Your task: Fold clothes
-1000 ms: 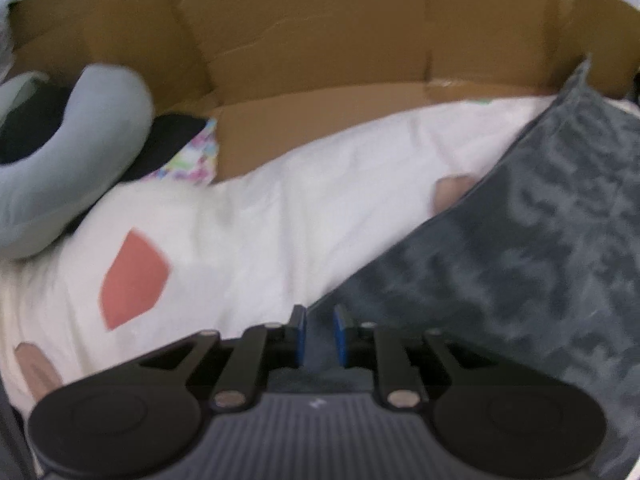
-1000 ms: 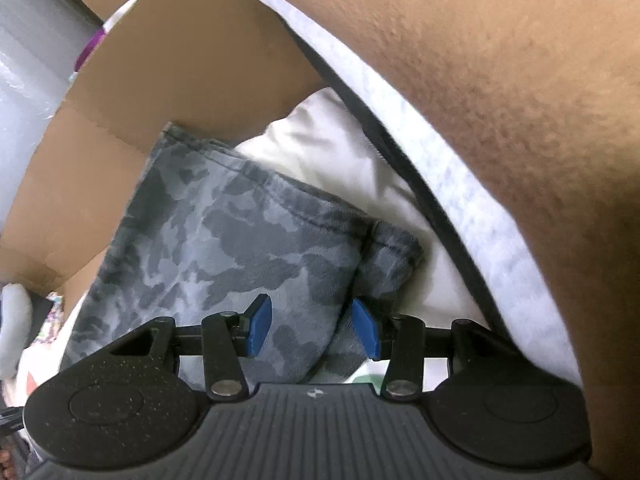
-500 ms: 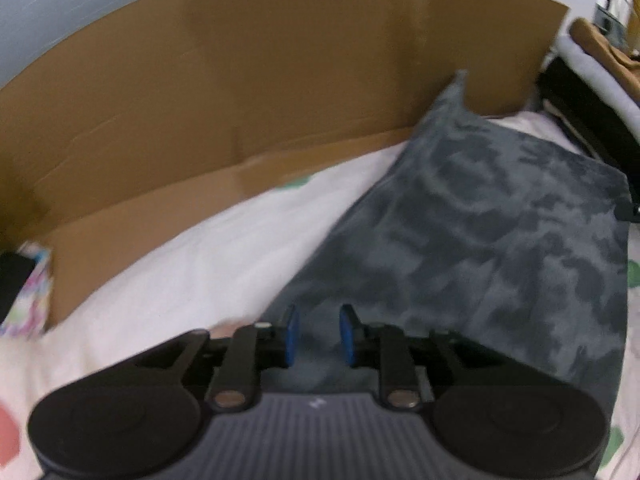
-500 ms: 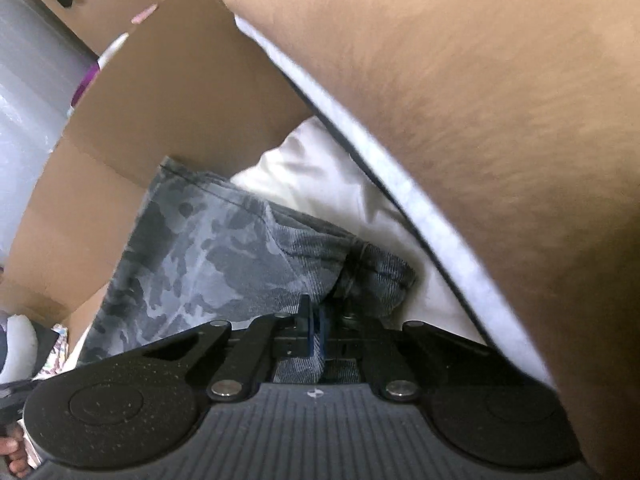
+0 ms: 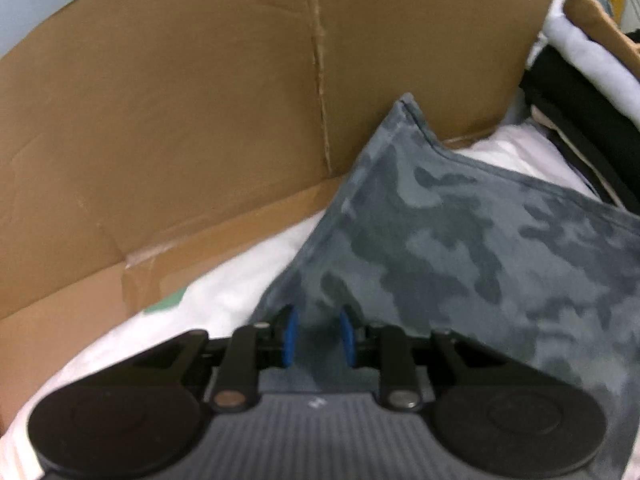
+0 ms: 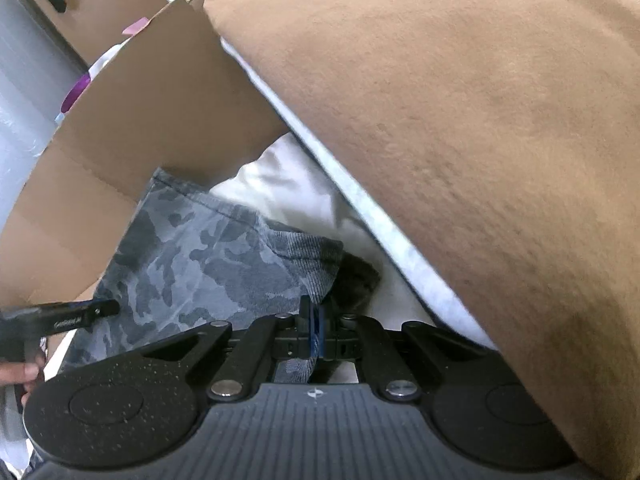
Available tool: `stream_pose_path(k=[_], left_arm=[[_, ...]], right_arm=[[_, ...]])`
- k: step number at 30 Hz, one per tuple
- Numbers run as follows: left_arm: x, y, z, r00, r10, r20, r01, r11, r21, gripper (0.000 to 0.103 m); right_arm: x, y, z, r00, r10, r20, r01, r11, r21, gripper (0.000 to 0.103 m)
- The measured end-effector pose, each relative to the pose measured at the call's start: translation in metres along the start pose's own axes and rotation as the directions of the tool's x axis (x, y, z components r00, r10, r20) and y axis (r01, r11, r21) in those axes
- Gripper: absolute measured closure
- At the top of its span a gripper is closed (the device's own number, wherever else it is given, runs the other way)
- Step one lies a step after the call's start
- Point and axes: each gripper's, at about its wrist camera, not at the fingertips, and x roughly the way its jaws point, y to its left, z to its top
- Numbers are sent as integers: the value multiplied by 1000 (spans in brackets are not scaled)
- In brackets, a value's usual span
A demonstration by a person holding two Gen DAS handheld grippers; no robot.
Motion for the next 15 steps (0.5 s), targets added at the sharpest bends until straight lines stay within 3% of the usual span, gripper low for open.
stream_pose_path(k=[9,15], left_arm=[[31,-4,22,1000,7,5,-6,999,-42,78],[46,-13,42,999,23,38,-23,1000,-20,75]], right_arm=[[16,3,-5,997,-41,-59,40,999,-21,102],[13,-1,-8,996,-22,-84,21,1000,-15,94]])
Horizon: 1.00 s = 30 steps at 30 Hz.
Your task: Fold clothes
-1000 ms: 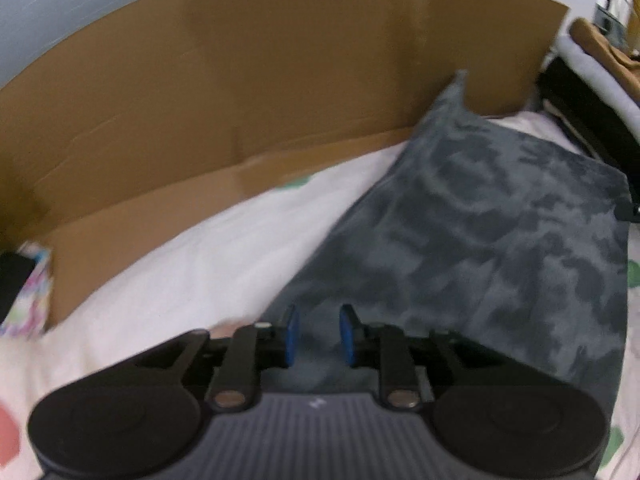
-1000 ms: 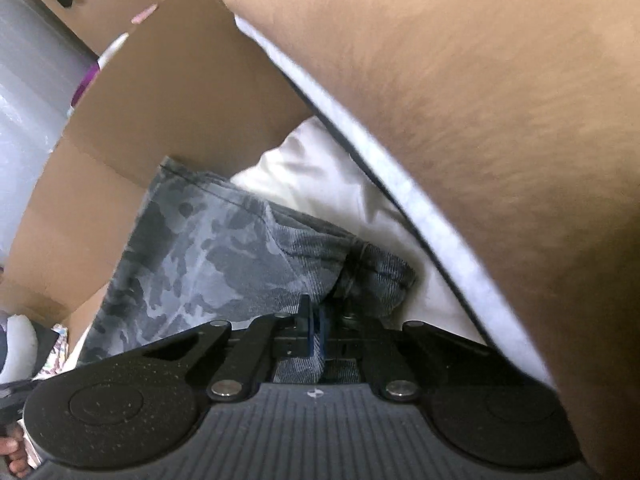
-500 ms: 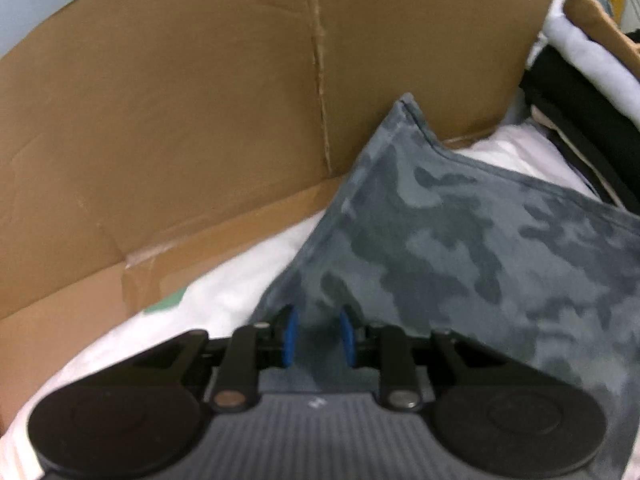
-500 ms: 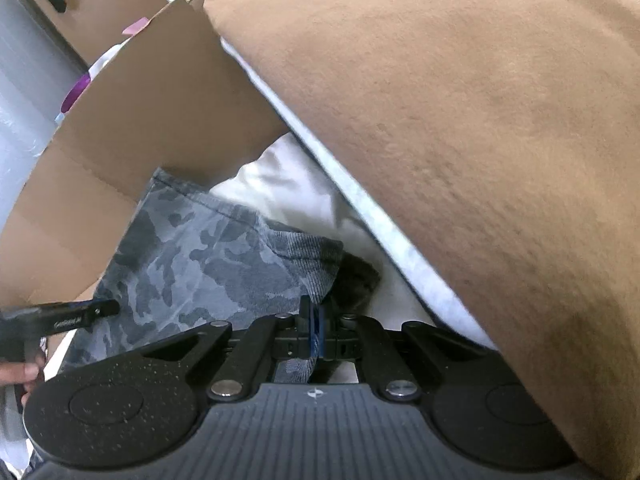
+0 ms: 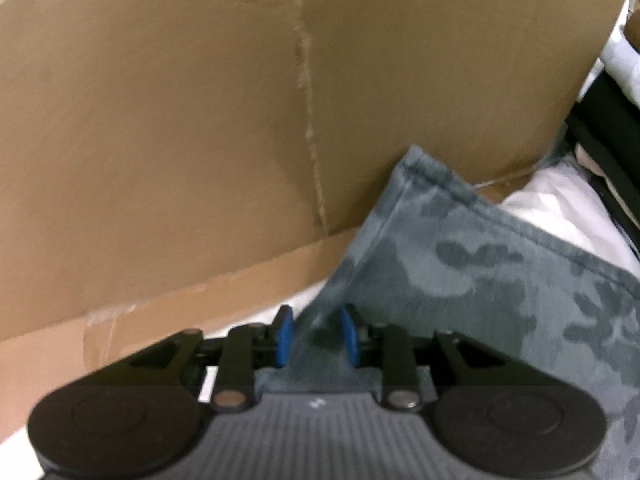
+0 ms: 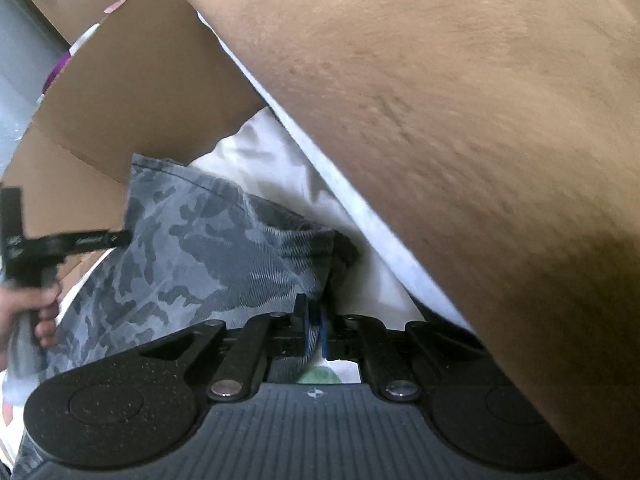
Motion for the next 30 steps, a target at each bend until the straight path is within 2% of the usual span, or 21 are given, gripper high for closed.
stream_pose_path(k=[8,13,17,19,24,28,30], left_arm=[[9,-17,16,999,-23,40,20,998,59,78],[14,-29,24,997,-31,67,25,996,90,89],[17,-37,24,996,-28,89,20,995,93,90],[18,-35,24,995,-43,89,35,996,83,98],[15,-42,29,997,-33,72,24,992,128,97],[0,-39,29,994,-78,74,67,988,137,81],[-12,-36,27,993,-84,77,72,986,147,80]], right_arm=[[-16,1,-7,1000,5,-2,-5,999,-33,95],[-23,5,-5,1000,6,20,-4,996,-93,95],[-28,10,-4,999,14,42,-8,988,-152,95],[-28,17,-3,999,26,47,-18,984,-178,96],[-25,39,2,997,47,65,-31,972,-232,96],[-21,45,5,994,38,99,-10,965,-263,96],[-17,45,6,992,12,126,25,957,-288,95]])
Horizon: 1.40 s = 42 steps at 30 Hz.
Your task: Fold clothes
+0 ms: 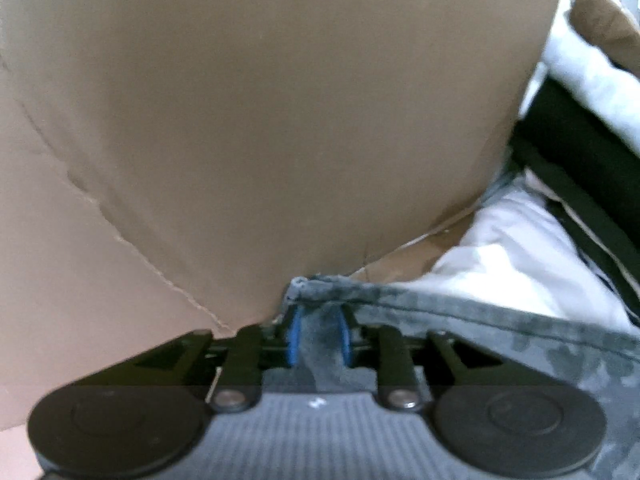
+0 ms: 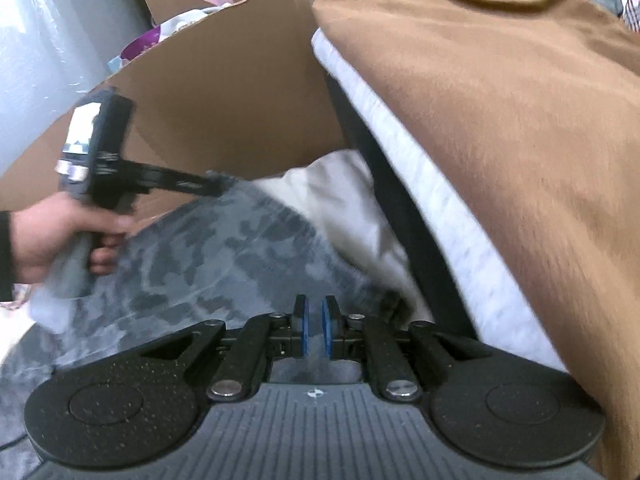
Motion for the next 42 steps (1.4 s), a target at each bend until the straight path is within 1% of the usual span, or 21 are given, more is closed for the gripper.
stream_pose_path(k=[4,6,9,13,15,17,18,20,22,23,25,26,27,28,30,32,35,38,40,42], left_arm=[[-24,8,-8,999,-29,-17,29,1000,-8,75],[-35,4,-9,999,-48,-24,48,999,-8,73],[-55,2,-23,997,-62,-36,62,998,-14,71],[-86,4,-53,996,-80,-49,78,996,-39,66],[-92,1,-69,995,-81,-63,77,995,-61,65],[-102,-1,-87,993,-80,-83,73,993,-92,65],[-106,-3,-96,993,-85,-85,76,992,-105,64],[-115,-6,-113,992,-99,-80,88,987,-131,63],[-123,-9,-131,992,-98,-75,85,983,-161,63],[-128,-10,-140,993,-93,-72,79,981,-178,63],[-140,-11,-155,994,-90,-67,76,978,-194,62],[-147,-11,-161,994,-91,-62,77,978,-194,62],[-152,-10,-168,994,-92,-57,79,977,-197,56],[-158,-8,-175,994,-91,-54,78,976,-202,53],[-172,-4,-189,996,-72,-52,59,974,-218,53],[-187,1,-204,998,-25,-60,9,969,-249,53],[-211,3,-225,998,18,-58,-35,950,-311,52],[-232,0,-244,996,54,-73,-77,927,-366,52],[-244,-2,-255,994,73,-81,-101,898,-429,45],[-255,-3,-264,992,86,-91,-120,860,-496,45]], right_arm=[[10,2,-3,998,-56,17,56,998,-31,92],[15,2,-5,996,-91,17,91,995,-38,93],[24,4,-8,991,-135,7,135,988,-72,94],[35,5,-10,989,-149,-24,145,983,-110,94],[38,6,-9,988,-151,-37,146,982,-122,94],[35,6,-8,989,-143,-46,138,985,-106,91],[32,6,-8,990,-134,-48,129,987,-93,89],[22,7,-7,993,-105,-47,101,992,-81,77],[10,11,-7,996,-71,-48,67,994,-85,71],[5,15,-6,998,-45,-53,39,993,-110,67],[-5,24,-5,998,8,-63,-19,983,-181,63],[-8,28,-6,997,31,-69,-45,977,-208,62],[-10,32,-7,996,53,-76,-68,974,-218,62],[-10,35,-8,994,74,-83,-91,971,-221,62],[-8,43,-12,989,91,-114,-114,969,-218,62],[-10,51,-19,980,124,-155,-161,953,-256,62],[-17,68,-28,981,126,-149,-172,920,-351,62],[-16,81,-35,971,154,-182,-213,906,-366,62],[-18,91,-41,966,173,-193,-238,888,-395,62],[-22,99,-45,959,199,-203,-270,862,-429,62]])
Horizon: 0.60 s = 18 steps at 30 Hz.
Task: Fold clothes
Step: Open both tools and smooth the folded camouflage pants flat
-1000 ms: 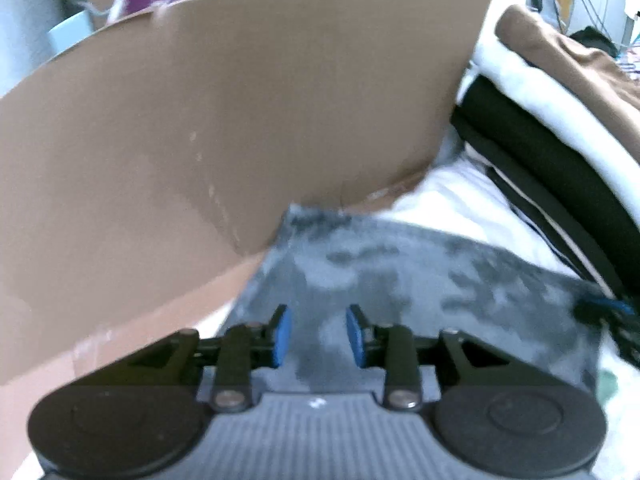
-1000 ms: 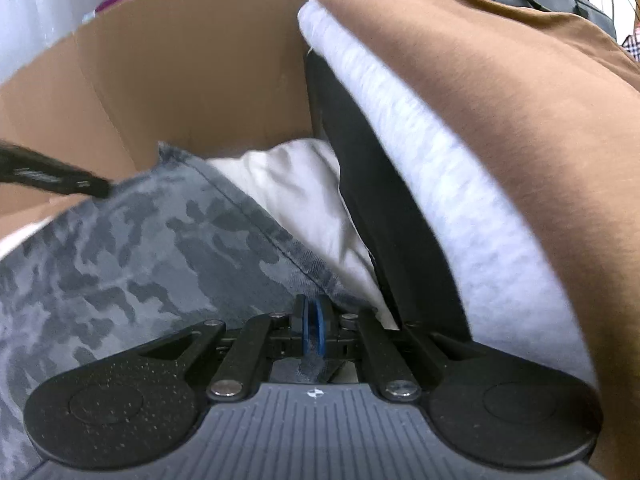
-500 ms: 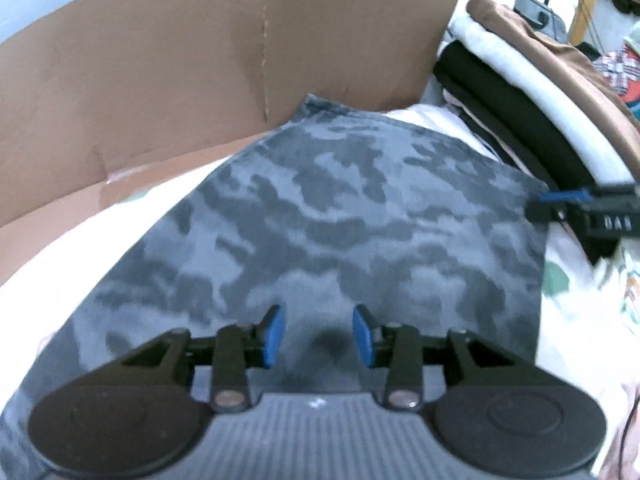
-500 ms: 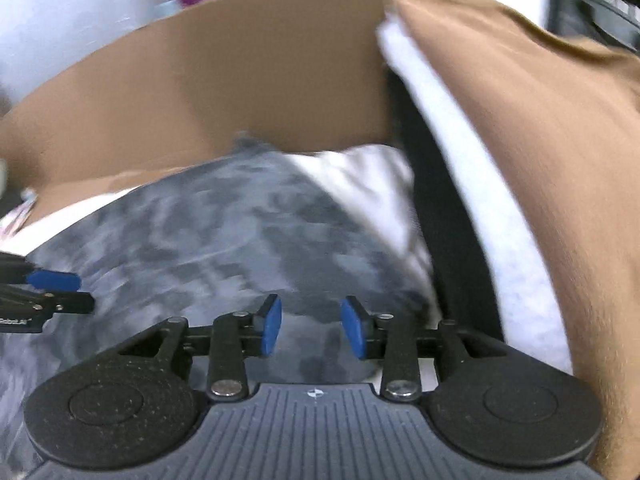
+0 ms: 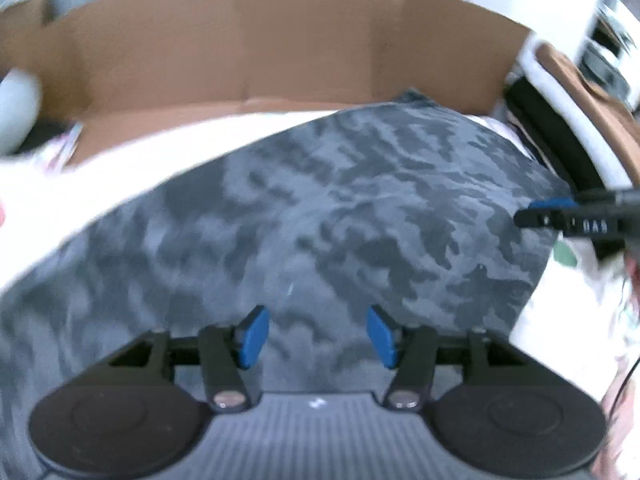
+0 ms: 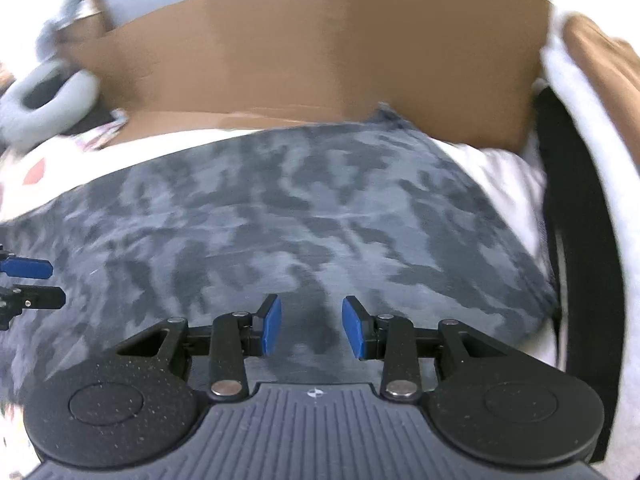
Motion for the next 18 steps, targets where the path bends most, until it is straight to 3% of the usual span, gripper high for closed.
stream_pose_path(k=[4,8,11,18], left_arm=[[-25,1,-18,999,49,4,-49,997,-61,41],[-37,-2,-37,994,106,-30,-107,994,-24,38],[-39,-5,-56,992,117,-55,-117,993,-4,29],[-21,-21,-86,979,205,-19,-203,976,75,28]], right_arm=[[-3,8,-4,999,34,-4,-34,999,-19,62],[-2,19,-13,999,53,7,-53,997,-56,62],[0,28,-20,998,68,-14,-68,995,-67,62],[2,52,-34,992,114,-60,-120,985,-123,62]])
